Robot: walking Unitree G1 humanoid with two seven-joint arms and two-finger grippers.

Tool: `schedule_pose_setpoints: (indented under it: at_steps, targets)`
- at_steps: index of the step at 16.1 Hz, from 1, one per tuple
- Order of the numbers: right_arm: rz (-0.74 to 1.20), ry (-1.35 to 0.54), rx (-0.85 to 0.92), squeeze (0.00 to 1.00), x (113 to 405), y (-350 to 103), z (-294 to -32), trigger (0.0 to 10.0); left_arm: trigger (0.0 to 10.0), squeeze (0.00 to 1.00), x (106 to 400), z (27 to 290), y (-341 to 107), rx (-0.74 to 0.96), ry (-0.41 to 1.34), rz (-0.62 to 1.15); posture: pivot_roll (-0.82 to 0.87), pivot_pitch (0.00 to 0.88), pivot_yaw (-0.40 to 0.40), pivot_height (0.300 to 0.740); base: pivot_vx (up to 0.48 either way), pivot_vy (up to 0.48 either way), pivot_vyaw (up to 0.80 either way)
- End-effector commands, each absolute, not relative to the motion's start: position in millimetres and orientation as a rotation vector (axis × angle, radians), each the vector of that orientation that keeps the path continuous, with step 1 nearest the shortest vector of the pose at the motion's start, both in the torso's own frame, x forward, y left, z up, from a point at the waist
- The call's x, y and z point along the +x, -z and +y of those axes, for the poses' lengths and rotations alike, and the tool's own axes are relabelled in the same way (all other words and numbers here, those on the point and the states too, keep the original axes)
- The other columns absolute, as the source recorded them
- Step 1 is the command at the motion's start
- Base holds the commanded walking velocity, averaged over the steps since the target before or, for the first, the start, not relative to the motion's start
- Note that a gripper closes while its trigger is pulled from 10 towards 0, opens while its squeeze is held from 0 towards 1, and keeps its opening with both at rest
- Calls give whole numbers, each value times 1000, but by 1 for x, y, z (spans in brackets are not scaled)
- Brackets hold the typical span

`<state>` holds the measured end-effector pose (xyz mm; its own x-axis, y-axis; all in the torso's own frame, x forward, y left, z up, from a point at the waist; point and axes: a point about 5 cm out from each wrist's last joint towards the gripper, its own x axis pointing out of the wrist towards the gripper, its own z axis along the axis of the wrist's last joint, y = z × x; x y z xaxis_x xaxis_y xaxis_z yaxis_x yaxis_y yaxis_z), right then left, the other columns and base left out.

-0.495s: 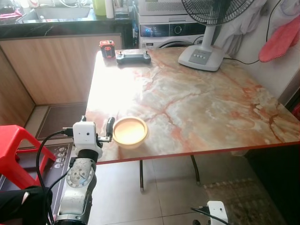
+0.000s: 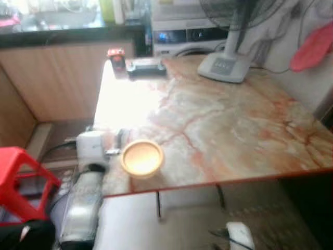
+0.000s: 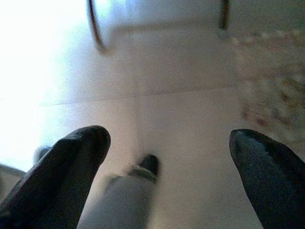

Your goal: Restocking fridge

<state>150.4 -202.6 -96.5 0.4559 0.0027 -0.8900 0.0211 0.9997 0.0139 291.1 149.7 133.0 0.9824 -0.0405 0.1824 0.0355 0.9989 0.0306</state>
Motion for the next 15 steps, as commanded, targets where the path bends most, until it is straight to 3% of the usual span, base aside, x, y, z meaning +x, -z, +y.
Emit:
schedule_pose_setpoints:
  at_steps: [1,6,11,15]
  targets:
    - [1057,-13,29,0,164,92,-194,10000,10000,0,290,165,-133,61,3,-183,18,0,-5,740,296,0,0]
    - [1056,-23,22,0,164,92,-193,10000,10000,0,289,157,-130,56,46,-169,26,0,-4,740,0,0,0]
    - [1052,-26,16,0,166,91,-193,10000,10000,0,283,142,-125,-149,85,-133,47,0,-21,740,0,0,0]
    - [1023,-7,19,0,179,86,-189,10000,10000,0,278,160,-132,-183,-20,-152,99,0,-23,740,0,0,0]
